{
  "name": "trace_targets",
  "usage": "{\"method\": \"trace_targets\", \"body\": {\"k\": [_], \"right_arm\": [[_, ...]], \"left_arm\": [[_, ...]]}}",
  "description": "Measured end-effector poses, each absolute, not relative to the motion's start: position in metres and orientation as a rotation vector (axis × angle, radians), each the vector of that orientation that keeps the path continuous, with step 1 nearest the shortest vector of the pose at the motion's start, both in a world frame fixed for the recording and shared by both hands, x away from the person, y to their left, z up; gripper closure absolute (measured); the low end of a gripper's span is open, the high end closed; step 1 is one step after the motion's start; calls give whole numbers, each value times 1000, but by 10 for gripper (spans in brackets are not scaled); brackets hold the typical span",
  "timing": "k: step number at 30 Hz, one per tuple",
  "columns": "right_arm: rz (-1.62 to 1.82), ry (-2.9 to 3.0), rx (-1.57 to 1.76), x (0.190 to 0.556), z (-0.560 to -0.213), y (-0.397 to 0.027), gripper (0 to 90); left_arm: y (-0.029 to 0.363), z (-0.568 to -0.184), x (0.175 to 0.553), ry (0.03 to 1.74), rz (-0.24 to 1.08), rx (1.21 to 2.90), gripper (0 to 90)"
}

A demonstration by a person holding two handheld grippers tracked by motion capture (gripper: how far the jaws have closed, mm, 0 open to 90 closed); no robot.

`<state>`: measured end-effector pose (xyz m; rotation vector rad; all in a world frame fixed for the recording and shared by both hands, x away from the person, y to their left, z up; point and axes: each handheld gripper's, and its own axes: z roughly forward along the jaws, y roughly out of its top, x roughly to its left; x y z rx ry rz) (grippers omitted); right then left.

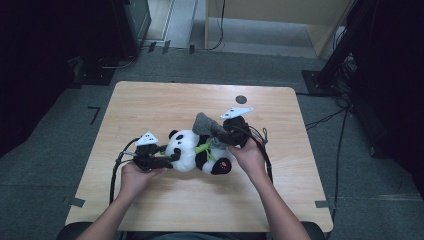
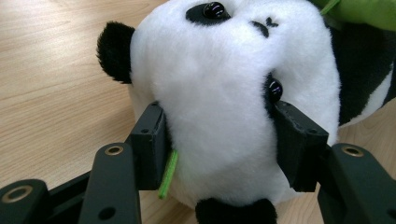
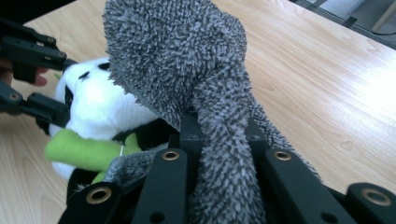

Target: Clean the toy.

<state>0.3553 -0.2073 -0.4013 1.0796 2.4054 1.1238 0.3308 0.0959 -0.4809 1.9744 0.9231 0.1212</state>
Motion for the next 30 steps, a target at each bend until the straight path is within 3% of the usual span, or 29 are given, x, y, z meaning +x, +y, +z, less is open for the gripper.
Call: {"method": "trace_targets", "body": {"k": [7, 13, 21, 30], "right_arm": [[1190, 2296, 1134, 358, -384, -216, 788], [1239, 2377, 973, 356, -367, -172, 788], [1142, 2605, 854, 348, -404, -116, 789], [1093, 2535, 914, 357, -414, -139, 789]], "left_arm": [[97, -482, 329, 937, 123, 1952, 418], [96, -482, 325, 935, 147, 1948, 406], [96, -484, 323, 957, 167, 1927, 382], [94, -486, 325, 968, 176, 1925, 415]]}}
